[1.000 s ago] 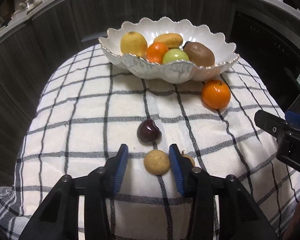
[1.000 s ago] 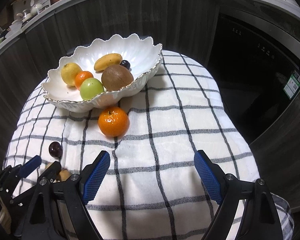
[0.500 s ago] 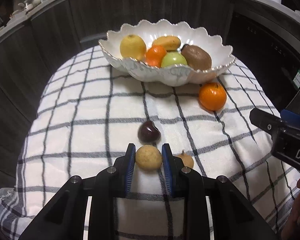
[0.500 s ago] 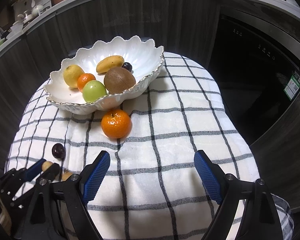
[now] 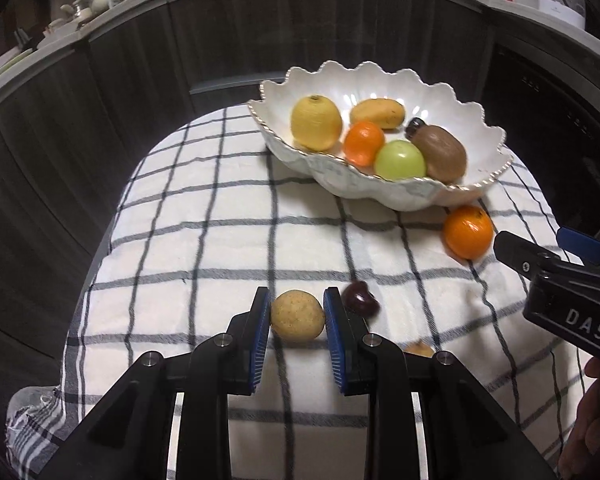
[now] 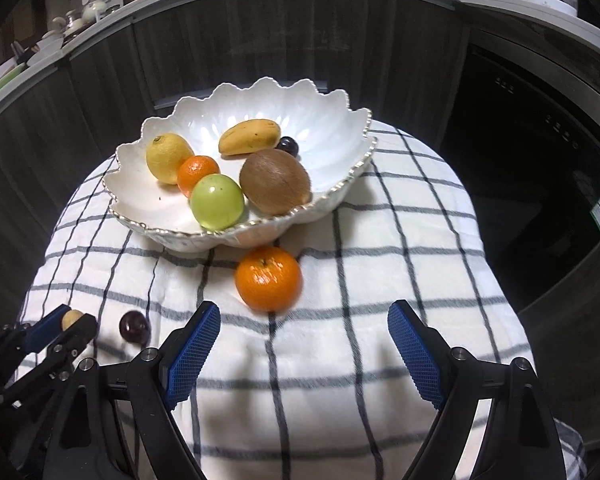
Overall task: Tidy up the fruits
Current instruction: 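Close the right tool on the second orange mandarin while the left tool holds the tan fruit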
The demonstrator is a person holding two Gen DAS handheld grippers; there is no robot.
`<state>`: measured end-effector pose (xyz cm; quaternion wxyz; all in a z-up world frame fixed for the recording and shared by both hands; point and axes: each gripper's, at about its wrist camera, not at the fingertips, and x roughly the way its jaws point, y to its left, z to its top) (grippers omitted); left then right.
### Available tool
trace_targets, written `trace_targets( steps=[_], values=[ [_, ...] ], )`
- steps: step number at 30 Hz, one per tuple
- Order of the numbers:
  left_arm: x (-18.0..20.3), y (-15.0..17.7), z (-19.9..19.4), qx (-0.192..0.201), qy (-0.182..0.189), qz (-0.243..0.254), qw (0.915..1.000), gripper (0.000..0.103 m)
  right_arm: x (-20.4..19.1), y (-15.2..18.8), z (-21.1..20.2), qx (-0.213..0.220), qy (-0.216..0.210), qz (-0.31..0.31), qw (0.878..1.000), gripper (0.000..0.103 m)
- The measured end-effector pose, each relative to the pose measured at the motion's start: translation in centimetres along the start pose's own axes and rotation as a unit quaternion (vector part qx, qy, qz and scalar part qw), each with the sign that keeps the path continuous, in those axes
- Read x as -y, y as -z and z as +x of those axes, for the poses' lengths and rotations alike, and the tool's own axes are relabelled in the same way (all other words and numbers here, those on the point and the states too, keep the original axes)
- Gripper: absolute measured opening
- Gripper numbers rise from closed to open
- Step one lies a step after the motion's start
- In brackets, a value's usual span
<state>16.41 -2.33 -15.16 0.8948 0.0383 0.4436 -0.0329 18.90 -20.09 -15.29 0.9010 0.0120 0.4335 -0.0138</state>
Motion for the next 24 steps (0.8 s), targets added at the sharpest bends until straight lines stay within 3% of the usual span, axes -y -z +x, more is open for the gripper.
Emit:
trace_targets(
  steps=[7,11,16,18,24],
  values=[
    [-1.0,-0.7,0.9,-0.002,-0.012,-0.01,0.9999,0.027,-0.9,-0.8,2.9,-0.015,-0.007,-0.008,1.0,0.084],
    [-1.2,-0.6,1.4,-0.006,-0.016,-0.012,0.9998,0.027,-1.3,-0.8,4.2,-0.022,-0.011,-0.013,1.0,0.068],
    [-1.4,-0.5,1.9,-0.01,-0.016,-0.014,0.9997,0.027,-1.6,-0.8,5.5,-0.031,-0.013,-0.017,0.999,0.058],
    [-1.5,-0.5,1.9,-0.01,-0.015,-0.015,0.9997,0.027,-1.8,-0.8,5.8,-0.032,-0.02,-0.021,0.999,0.05],
    [-1.6,-0.6,1.9,-0.01,-0.014,-0.017,0.9997,0.027,-1.9,-0.4,5.4,-0.03,-0.018,-0.028,0.999,0.049]
  ],
)
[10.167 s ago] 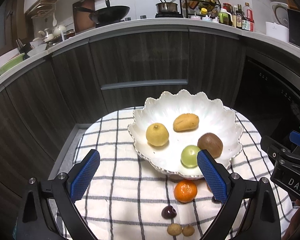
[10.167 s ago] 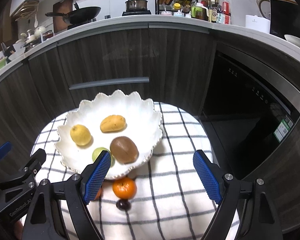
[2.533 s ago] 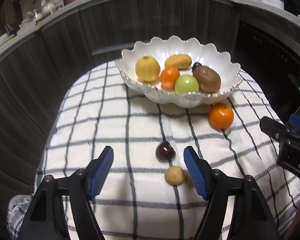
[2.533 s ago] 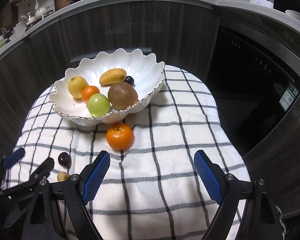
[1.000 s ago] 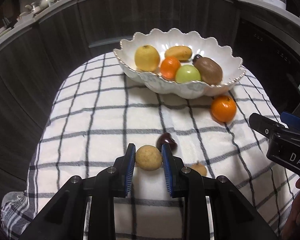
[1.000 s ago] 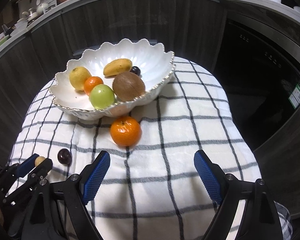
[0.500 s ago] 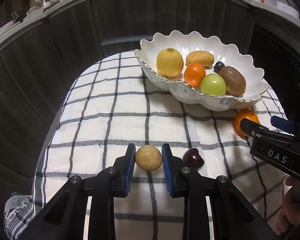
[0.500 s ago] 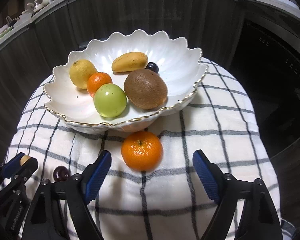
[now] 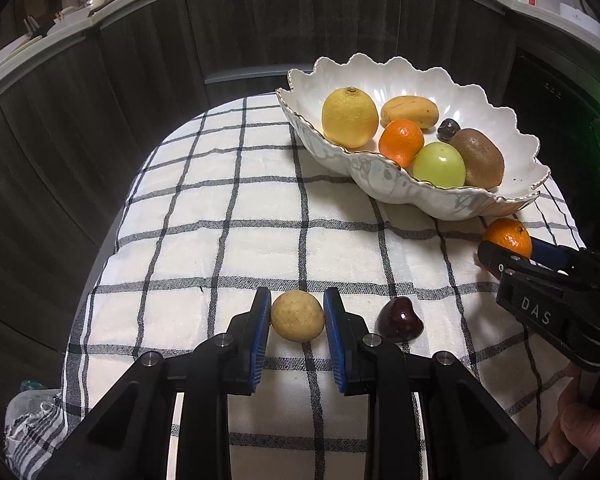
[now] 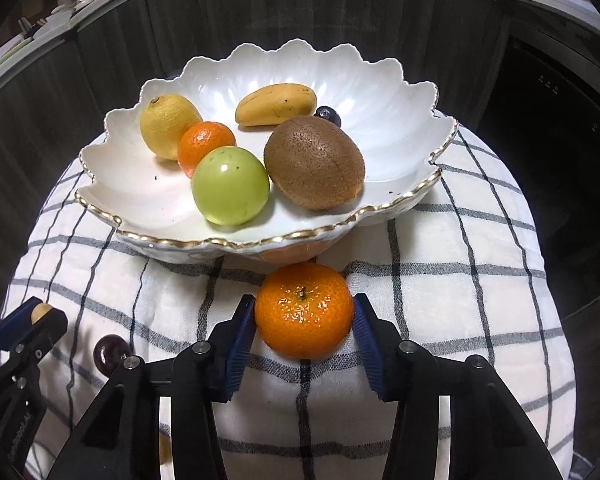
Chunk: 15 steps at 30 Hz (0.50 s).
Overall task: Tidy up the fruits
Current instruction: 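Close the right tool on the second orange mandarin while the left tool holds the tan fruit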
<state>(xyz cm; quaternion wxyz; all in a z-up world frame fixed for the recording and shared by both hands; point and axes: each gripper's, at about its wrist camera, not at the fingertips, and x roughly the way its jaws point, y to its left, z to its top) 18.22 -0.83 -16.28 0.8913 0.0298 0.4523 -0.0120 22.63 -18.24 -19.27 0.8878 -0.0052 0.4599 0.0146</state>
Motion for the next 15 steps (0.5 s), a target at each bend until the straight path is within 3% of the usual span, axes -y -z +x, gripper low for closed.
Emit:
trace_targets(
  steps=[15],
  values=[
    [0.7,-0.4,-2.6,0.025,0.006,0.006,0.9997,0.027,0.3,1.1,-5.2,0.022,0.003,0.01,1.0,0.049]
  ],
)
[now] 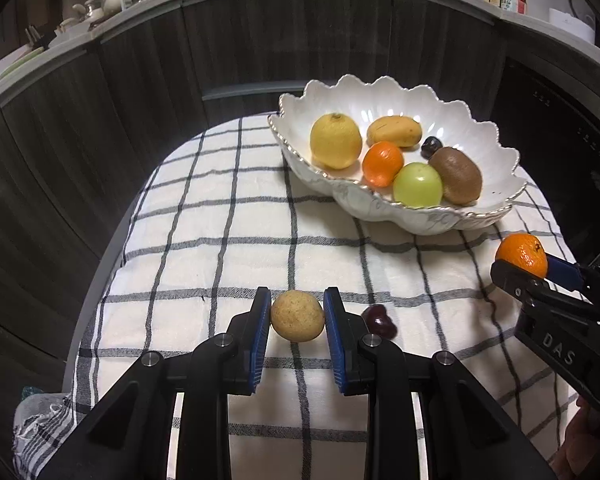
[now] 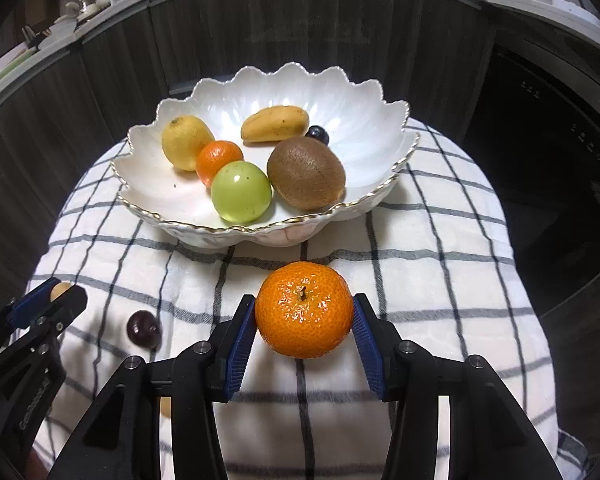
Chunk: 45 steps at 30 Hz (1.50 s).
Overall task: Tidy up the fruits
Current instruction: 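Close the right tool on the second orange mandarin while the left tool holds the tan fruit, then carry the tan fruit with the left tool into the bowl while the right tool drops the mandarin there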
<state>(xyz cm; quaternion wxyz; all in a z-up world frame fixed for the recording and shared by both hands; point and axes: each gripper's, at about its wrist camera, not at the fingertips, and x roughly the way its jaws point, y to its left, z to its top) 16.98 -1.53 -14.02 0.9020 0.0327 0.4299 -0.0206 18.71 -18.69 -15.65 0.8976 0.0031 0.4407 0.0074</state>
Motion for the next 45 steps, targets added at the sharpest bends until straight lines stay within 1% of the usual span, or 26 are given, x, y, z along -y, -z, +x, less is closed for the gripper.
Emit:
trace_targets(
  steps=[6,12,22,27,35,40,45],
  values=[
    [0.7,-0.8,-1.2,0.013,0.006,0.006,0.9999,0.027,0.2,-0.2,-2.0,0.009,0.0,0.005,1.0,0.049],
    [1.4,-2.3,-1.9,0.028,0.017,0.009,0.9994,0.027,0.5,-1.3,-3.6,0.025,-0.001,0.01,1.0,0.049],
    [2.1,-6.8,-1.9,0.056,0.032,0.012,0.9978,0.027,1.1,-5.5,-4.6,0.059,0.0,0.008,0.998,0.049],
    [2.3,-9.3,-1.1,0.064,0.042,0.012,0.997,0.027,1.3,-8.0,-4.1,0.073,0.003,0.005,0.997,0.049],
    [2.8,-12.6,1.3,0.069,0.053,0.025,0.9959,0.027,1.5,-11.2,-1.9,0.078,0.006,-0.003,0.997,0.049],
    [3.2,-14.3,3.2,0.072,0.06,0.041,0.9947,0.027,1.6,-12.7,0.0,0.071,0.005,-0.007,0.997,0.049],
    [3.9,-15.3,4.9,0.066,0.074,0.054,0.9936,0.027,1.8,-13.7,2.0,0.056,-0.01,-0.004,0.998,0.049]
  ],
)
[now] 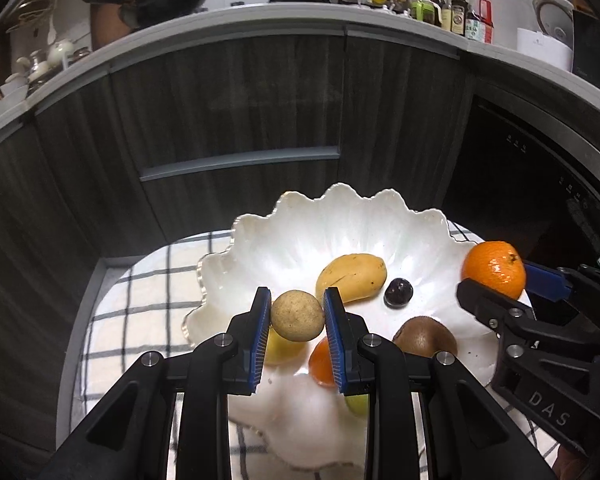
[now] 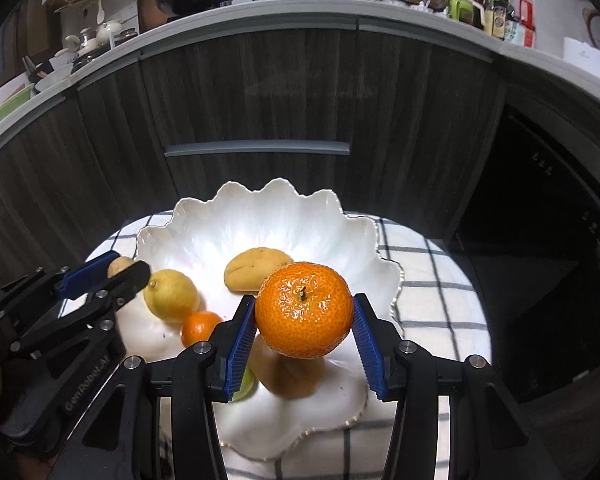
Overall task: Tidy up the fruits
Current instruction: 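Carry the tan fruit with the left tool into the bowl while the right tool drops the mandarin there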
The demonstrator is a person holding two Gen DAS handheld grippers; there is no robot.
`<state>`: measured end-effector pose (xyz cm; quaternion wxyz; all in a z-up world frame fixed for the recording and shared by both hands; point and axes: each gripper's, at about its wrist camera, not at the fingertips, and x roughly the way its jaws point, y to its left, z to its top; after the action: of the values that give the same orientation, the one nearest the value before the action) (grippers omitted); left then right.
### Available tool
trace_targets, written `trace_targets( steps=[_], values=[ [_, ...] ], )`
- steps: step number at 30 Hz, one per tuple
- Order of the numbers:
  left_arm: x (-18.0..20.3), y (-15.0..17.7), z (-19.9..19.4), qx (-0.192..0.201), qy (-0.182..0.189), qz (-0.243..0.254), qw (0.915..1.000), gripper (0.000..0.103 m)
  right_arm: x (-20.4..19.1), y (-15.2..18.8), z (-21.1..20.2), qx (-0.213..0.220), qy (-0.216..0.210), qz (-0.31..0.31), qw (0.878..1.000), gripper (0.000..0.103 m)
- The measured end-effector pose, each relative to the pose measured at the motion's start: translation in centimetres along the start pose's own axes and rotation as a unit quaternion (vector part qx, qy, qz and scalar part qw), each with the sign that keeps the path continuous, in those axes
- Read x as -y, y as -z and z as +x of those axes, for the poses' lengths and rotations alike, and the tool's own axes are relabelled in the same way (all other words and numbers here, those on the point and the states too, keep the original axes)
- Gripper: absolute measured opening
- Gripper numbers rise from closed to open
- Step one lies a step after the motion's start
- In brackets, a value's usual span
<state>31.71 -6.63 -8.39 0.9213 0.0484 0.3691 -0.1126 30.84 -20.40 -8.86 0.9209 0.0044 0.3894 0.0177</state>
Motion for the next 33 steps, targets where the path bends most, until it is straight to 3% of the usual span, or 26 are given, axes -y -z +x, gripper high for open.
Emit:
trace_targets(
  steps=[6,18,24,28,33],
  values=[
    [0.4,-0.7,2.7,-0.02,0.005,0.007,0.9998,0.027,0.4,-0.3,2.2,-0.016,0.007,-0.003,1.0,0.049],
    [0.4,-0.4,4.2,-0.043,-0.002,-0.005,0.999,0.028,1.2,-0.4,3.9,-0.037,0.005,0.012,0.999,0.049],
    [0.2,-0.4,3.8,-0.04,-0.015,-0.005,0.9991,0.048,1.4,-0.2,3.7,-0.034,0.016,0.014,0.999,0.052],
    [-0.2,-0.3,3.2,-0.036,-0.021,-0.014,0.999,0.061,1.3,-0.5,2.9,-0.019,0.028,0.013,0.999,0.075],
    [-0.5,-0.4,2.3,-0.029,-0.031,-0.018,0.9989,0.072,1.2,-0.8,1.4,-0.003,0.044,0.013,0.999,0.077]
  ],
)
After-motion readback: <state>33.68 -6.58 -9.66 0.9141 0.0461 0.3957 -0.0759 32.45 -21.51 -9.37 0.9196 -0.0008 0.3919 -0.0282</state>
